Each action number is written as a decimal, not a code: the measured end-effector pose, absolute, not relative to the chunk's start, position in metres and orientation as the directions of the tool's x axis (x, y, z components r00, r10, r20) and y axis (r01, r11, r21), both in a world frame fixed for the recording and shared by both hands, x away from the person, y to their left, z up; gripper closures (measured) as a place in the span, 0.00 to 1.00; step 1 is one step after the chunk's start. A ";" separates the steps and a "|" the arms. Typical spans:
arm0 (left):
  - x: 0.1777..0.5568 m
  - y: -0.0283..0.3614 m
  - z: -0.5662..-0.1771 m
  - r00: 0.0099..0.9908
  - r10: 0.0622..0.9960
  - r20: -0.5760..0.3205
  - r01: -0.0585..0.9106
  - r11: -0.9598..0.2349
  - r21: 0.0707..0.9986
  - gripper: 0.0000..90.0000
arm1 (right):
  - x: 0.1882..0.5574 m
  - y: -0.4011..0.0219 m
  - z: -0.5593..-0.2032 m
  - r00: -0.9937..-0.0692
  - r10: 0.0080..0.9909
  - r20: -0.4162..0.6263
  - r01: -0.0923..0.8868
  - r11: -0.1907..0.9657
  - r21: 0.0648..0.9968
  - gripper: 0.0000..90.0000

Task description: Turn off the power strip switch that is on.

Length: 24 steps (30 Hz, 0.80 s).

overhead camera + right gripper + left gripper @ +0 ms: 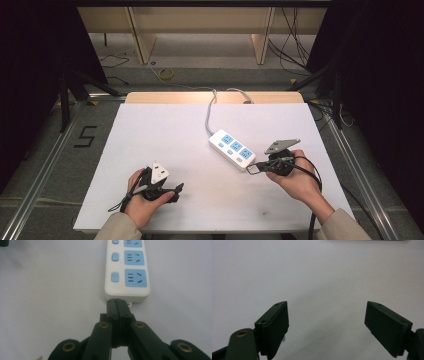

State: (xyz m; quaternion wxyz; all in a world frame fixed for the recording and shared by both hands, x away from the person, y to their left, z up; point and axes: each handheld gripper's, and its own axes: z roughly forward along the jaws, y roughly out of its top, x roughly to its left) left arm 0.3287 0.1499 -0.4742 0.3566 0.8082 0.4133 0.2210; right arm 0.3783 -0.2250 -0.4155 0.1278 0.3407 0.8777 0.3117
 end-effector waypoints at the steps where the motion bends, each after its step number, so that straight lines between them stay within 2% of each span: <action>1: 0.329 0.150 -0.474 0.561 0.825 0.062 0.510 -0.404 0.759 0.21 | 0.379 -0.225 -0.415 -0.738 0.674 -0.014 0.517 0.578 0.632 1.00; 24: 0.329 0.150 -0.475 0.562 0.825 0.058 0.512 -0.402 0.759 0.21 | 0.392 -0.213 -0.411 -0.744 0.667 -0.024 0.522 0.604 0.602 1.00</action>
